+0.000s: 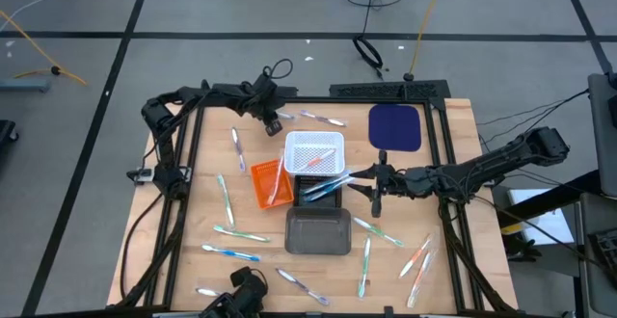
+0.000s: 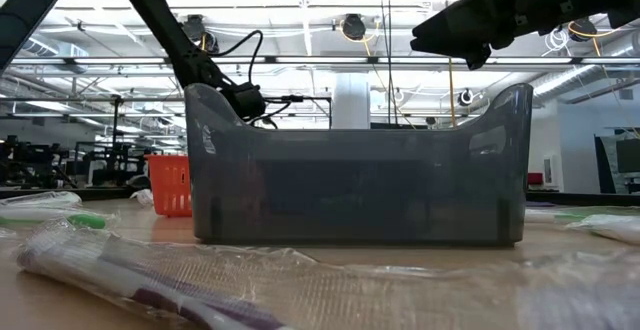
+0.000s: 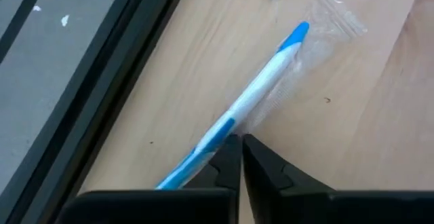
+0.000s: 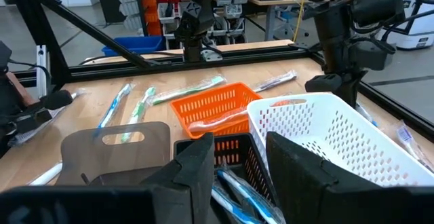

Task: Pick & Place Toothbrushes
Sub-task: Put the top blue toothbrush into the top black basket

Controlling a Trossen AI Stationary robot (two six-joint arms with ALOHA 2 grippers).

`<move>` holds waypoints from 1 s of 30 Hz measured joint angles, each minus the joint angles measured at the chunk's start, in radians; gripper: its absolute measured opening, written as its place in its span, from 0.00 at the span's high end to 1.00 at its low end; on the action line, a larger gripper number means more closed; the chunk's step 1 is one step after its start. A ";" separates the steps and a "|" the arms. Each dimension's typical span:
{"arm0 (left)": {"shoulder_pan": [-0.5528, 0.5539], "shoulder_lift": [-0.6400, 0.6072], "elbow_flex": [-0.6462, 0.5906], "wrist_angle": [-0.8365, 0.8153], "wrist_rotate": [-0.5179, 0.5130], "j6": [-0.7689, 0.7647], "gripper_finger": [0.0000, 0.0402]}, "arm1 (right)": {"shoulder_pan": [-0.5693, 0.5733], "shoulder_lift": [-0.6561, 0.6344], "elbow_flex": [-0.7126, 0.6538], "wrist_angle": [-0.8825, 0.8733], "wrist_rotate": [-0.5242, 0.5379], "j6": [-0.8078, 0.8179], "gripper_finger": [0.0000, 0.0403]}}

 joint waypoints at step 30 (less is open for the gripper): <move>-0.090 -0.260 -0.001 -0.191 -0.132 -0.088 0.94 | -0.002 0.001 0.000 -0.039 0.000 0.027 0.69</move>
